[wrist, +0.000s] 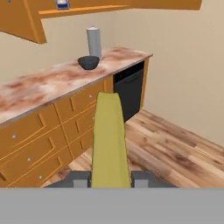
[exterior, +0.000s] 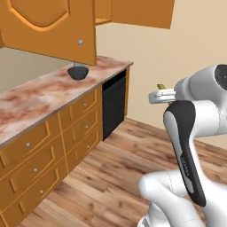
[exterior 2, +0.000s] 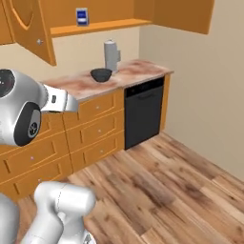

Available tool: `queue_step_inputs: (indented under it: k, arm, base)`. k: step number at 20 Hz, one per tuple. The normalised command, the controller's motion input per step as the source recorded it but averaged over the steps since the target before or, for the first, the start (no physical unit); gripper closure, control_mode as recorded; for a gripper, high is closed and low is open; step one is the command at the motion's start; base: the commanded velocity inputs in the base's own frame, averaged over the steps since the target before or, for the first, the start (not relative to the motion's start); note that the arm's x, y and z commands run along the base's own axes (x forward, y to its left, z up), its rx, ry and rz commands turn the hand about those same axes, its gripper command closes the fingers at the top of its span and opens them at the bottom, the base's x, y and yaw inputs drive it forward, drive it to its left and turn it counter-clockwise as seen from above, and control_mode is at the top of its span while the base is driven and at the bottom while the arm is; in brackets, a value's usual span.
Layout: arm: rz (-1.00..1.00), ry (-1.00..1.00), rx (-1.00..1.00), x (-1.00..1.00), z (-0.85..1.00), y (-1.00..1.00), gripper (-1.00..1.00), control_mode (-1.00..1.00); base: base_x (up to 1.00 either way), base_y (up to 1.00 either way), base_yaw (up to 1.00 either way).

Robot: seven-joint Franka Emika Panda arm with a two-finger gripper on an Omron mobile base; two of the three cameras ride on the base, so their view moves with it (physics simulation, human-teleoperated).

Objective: Pick the egg and butter from the fridge and place them by the bowl for mixing.

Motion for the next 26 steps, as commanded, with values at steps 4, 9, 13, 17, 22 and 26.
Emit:
queue_step_inputs:
  k: [4, 9, 13, 17, 22, 26]
  arm:
    - [0.00, 0.00, 0.00, 0.00, 0.00, 0.00, 1.00, 1.00]
    - [0.00, 0.00, 0.00, 0.00, 0.00, 0.00, 1.00, 1.00]
    - [0.00, 0.00, 0.00, 0.00, 0.00, 0.00, 1.00, 1.00]
    - [0.00, 0.00, 0.00, 0.00, 0.00, 0.00, 1.00, 1.00]
    - [0.00, 0.00, 0.00, 0.00, 0.00, 0.00, 1.00, 1.00]
    - [0.00, 0.00, 0.00, 0.00, 0.00, 0.00, 1.00, 1.00]
  base:
    - [0.84, -0.95, 0.40]
    - [0.99, -0.76, 0.46]
    - [1.00, -0.79, 0.45]
    - [0.89, -0.79, 0.48]
    - [0.92, -0.47, 0.37]
    - [0.99, 0.00, 0.22]
